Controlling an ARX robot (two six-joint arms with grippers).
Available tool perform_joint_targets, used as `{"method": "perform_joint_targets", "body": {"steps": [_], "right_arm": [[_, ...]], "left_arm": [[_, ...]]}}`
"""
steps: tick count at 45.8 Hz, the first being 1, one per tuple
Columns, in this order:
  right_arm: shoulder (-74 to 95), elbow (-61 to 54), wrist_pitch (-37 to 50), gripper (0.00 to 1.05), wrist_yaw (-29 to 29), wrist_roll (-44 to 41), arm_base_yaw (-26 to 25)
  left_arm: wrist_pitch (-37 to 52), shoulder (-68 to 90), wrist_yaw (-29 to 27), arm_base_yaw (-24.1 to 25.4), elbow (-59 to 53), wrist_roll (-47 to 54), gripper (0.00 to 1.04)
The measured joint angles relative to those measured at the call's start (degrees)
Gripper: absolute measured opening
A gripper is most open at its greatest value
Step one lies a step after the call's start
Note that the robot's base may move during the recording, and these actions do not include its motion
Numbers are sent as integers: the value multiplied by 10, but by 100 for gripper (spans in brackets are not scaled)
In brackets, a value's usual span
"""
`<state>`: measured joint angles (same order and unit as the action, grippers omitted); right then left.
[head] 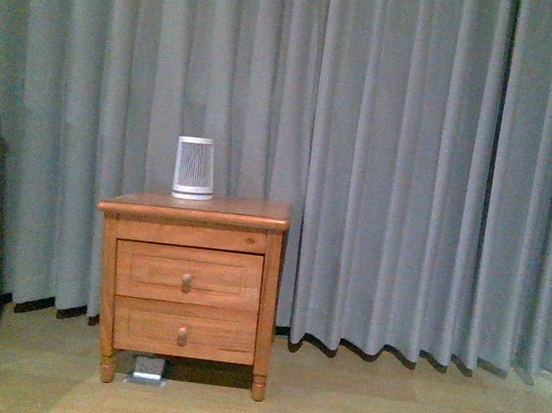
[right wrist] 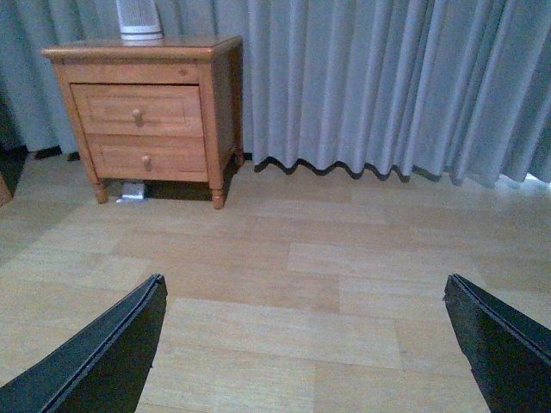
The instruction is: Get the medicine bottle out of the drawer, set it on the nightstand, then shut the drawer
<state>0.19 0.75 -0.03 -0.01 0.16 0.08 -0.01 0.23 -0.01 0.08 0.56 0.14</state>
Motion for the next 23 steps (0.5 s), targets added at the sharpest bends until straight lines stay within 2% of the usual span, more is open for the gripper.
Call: {"method": "perform_joint_targets", "body": {"steps": [23], "right_arm": [[0, 0, 0, 98, 0, 0, 0]], "left_arm": [[0, 0, 0, 0, 0, 0, 98]]}}
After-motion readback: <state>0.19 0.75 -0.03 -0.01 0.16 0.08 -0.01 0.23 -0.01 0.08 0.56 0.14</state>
